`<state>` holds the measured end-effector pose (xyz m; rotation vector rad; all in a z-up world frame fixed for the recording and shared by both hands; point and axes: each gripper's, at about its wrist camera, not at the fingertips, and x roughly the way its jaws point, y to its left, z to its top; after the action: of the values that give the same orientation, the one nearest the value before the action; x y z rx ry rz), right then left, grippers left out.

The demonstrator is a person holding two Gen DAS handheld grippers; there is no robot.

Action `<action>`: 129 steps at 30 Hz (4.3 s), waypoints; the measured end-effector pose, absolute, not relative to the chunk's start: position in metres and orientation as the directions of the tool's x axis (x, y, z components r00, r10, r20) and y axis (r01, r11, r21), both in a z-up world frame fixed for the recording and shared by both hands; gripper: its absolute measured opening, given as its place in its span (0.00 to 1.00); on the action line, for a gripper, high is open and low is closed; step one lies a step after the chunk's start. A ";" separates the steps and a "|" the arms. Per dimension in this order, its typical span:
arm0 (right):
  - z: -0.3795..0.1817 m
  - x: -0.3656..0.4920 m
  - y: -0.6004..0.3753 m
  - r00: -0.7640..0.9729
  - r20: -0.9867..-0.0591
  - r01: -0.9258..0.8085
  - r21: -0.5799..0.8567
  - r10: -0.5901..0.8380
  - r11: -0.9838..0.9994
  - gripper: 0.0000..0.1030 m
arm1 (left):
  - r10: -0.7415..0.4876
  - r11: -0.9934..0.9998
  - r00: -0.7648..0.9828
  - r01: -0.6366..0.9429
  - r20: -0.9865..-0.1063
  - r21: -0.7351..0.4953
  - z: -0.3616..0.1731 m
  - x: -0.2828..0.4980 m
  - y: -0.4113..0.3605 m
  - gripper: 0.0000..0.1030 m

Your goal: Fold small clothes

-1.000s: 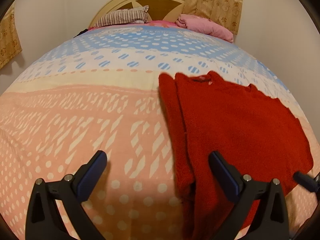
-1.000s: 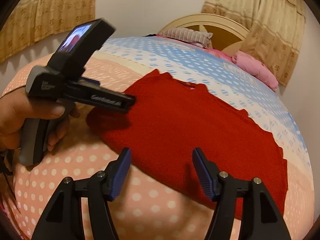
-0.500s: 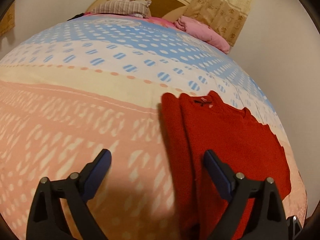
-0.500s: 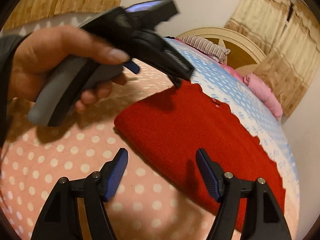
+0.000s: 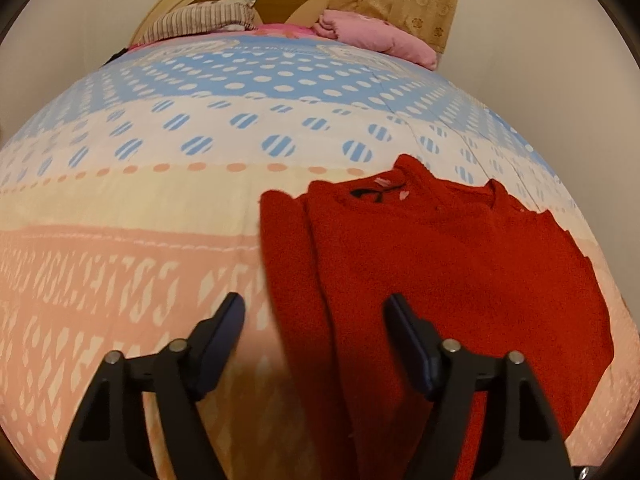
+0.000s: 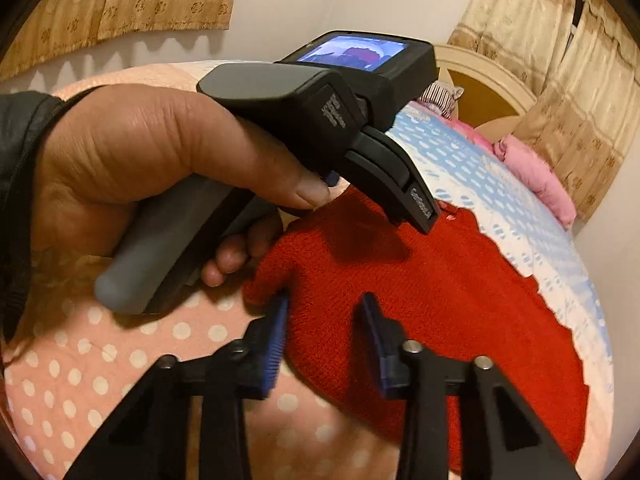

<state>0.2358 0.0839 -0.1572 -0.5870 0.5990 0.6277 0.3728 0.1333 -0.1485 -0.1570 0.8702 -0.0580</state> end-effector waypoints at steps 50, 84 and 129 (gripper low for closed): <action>-0.109 0.244 -0.070 0.707 -0.515 -0.501 0.120 0.485 0.857 0.06 | -0.456 0.875 0.652 0.206 -0.606 -0.438 -0.057 0.394 0.018 0.12; -0.161 0.246 -0.228 0.686 -0.581 -0.141 0.485 0.438 0.863 0.07 | -0.475 0.870 0.666 0.451 -0.575 -0.197 -0.064 0.366 -0.109 0.56; -0.132 0.400 -0.219 0.597 -0.703 -0.130 0.389 0.385 0.912 0.23 | -0.398 0.917 0.624 0.279 -0.672 -0.284 -0.142 0.329 -0.044 1.00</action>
<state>0.3997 -0.2189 -0.1321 0.3139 0.8837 0.3047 0.3288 -0.0436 -0.1416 -0.1578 0.8085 -0.3903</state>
